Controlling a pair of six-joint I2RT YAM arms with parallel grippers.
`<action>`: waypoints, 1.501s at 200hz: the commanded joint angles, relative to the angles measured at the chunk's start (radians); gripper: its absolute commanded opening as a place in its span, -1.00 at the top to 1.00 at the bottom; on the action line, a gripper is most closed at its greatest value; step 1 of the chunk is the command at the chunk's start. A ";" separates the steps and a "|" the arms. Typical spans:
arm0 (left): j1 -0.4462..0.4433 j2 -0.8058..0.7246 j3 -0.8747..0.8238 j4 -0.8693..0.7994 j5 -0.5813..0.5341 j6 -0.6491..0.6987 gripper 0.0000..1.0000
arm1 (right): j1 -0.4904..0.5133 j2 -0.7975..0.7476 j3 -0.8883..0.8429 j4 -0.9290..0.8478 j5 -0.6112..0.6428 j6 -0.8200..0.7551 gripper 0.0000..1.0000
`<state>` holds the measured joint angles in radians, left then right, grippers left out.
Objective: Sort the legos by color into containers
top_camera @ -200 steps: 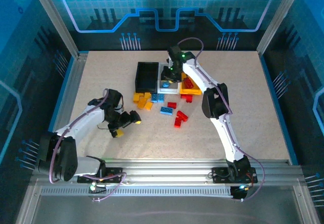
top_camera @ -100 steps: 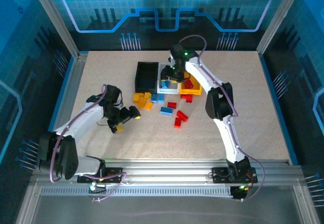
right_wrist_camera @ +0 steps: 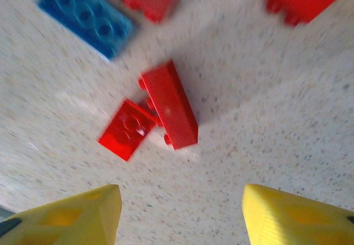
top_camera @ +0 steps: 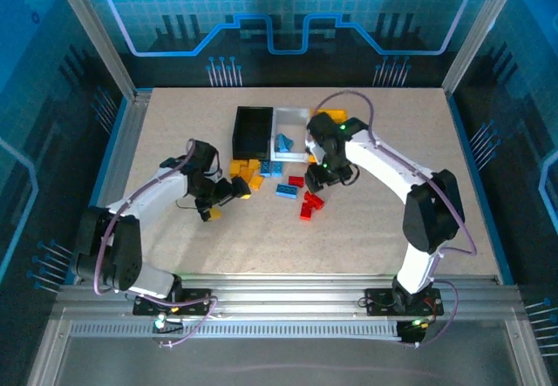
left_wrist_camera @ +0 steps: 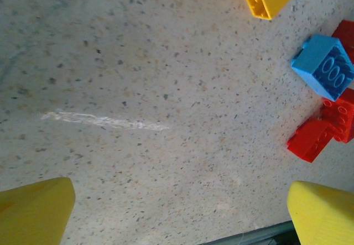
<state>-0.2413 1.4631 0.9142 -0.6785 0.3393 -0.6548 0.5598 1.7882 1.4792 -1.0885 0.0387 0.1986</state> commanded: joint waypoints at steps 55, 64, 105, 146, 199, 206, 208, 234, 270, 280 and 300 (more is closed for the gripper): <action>-0.036 -0.007 0.001 0.028 0.036 -0.042 -0.98 | 0.051 0.114 -0.030 0.085 0.032 -0.057 -0.17; -0.036 -0.021 -0.010 0.022 0.031 -0.039 -0.98 | 0.051 0.134 -0.023 0.094 0.026 -0.058 -0.16; -0.035 -0.075 -0.062 -0.010 0.018 -0.029 -0.98 | 0.044 0.209 0.014 0.113 0.018 -0.059 -0.15; -0.032 -0.089 -0.053 -0.046 0.007 -0.004 -0.98 | 0.015 0.249 0.036 0.124 0.000 -0.042 -0.09; -0.029 -0.072 -0.046 -0.044 0.010 0.010 -0.98 | -0.005 0.243 0.025 0.128 -0.021 -0.031 0.25; -0.029 -0.069 -0.047 -0.040 0.012 0.008 -0.97 | -0.005 0.236 0.019 0.130 -0.023 -0.028 0.31; -0.029 -0.068 -0.047 -0.040 0.012 0.009 -0.98 | -0.005 0.234 0.018 0.131 -0.023 -0.028 0.33; -0.029 -0.046 -0.039 -0.026 0.021 0.007 -0.98 | -0.007 0.199 -0.005 0.131 -0.022 -0.016 0.51; -0.028 -0.021 -0.016 -0.013 0.029 0.008 -0.98 | -0.023 0.124 -0.005 0.117 -0.027 0.008 0.55; -0.028 -0.015 -0.011 -0.009 0.031 0.010 -0.98 | -0.036 0.103 0.004 0.112 -0.037 0.018 0.56; -0.029 -0.008 -0.007 -0.006 0.033 0.014 -0.98 | -0.074 0.062 0.038 0.104 -0.074 0.044 0.56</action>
<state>-0.2714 1.4448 0.8707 -0.6918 0.3538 -0.6701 0.5358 1.9331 1.4761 -0.9531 0.0128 0.1989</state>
